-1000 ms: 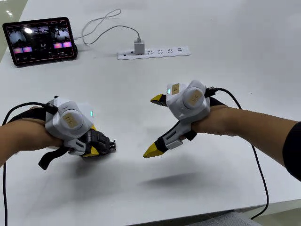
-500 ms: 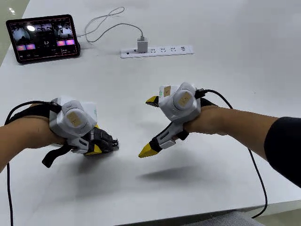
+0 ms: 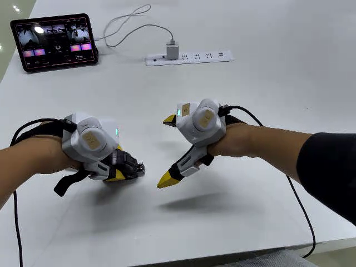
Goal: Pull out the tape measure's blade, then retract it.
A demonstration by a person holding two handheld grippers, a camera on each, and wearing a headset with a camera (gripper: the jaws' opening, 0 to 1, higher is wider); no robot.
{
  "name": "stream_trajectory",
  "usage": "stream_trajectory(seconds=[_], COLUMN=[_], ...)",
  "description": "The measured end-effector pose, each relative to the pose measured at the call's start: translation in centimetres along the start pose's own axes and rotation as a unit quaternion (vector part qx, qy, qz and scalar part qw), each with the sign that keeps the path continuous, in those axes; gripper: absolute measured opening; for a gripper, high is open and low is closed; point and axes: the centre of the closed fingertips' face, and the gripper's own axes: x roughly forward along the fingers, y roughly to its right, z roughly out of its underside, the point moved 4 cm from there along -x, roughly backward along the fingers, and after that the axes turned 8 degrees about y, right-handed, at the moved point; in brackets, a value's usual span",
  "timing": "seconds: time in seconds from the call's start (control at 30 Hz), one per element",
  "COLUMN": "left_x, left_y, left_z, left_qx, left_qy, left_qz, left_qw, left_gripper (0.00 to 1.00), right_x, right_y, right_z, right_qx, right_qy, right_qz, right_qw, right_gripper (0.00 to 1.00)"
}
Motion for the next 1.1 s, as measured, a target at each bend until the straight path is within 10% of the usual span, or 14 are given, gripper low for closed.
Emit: stream_trajectory(seconds=[1.1], left_x=[0.2], left_y=[0.0], left_z=[0.2], left_qx=[-0.005], left_qy=[0.005], left_qz=[0.001], left_qw=[1.0], left_gripper=[0.31], right_x=[4.8], right_y=[-0.9], right_z=[0.3], right_qx=[-0.03], right_qy=[-0.017], right_qz=[-0.043], right_qw=[0.9985], right_gripper=[0.48])
